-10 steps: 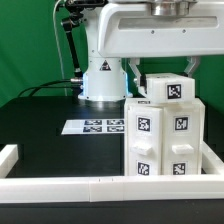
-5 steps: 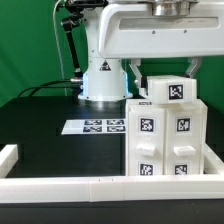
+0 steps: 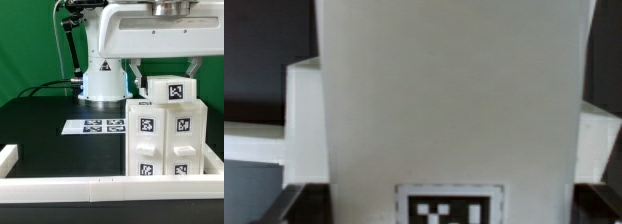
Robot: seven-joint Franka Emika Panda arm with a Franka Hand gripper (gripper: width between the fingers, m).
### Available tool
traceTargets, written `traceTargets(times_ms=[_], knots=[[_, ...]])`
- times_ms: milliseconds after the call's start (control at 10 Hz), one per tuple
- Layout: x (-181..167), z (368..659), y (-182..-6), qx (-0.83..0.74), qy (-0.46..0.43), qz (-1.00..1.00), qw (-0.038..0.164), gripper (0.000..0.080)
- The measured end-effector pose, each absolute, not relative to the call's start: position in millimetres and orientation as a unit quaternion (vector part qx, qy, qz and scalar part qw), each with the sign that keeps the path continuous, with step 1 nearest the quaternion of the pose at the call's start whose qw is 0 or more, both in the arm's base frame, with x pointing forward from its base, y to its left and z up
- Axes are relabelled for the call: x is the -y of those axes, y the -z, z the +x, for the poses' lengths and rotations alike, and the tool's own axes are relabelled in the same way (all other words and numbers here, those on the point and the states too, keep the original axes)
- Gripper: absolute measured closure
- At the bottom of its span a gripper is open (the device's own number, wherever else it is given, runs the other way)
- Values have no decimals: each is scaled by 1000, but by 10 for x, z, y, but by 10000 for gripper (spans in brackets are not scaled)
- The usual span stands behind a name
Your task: Assemble cabinet
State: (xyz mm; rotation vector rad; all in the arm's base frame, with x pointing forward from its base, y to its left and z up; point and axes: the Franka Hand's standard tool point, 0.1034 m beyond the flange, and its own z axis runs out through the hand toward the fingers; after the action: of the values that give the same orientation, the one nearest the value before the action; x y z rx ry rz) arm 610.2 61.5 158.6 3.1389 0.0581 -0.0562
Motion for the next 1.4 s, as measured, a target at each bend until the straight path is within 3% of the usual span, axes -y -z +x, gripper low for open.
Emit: traceTargets(times_ms=[700,900,1400], knots=[[-629,6099,-1581,165,18,986,4,239],[-641,6095,-1579,281,13,960,4,239],[-649,6115,-1575,473,6,881,-10,239]])
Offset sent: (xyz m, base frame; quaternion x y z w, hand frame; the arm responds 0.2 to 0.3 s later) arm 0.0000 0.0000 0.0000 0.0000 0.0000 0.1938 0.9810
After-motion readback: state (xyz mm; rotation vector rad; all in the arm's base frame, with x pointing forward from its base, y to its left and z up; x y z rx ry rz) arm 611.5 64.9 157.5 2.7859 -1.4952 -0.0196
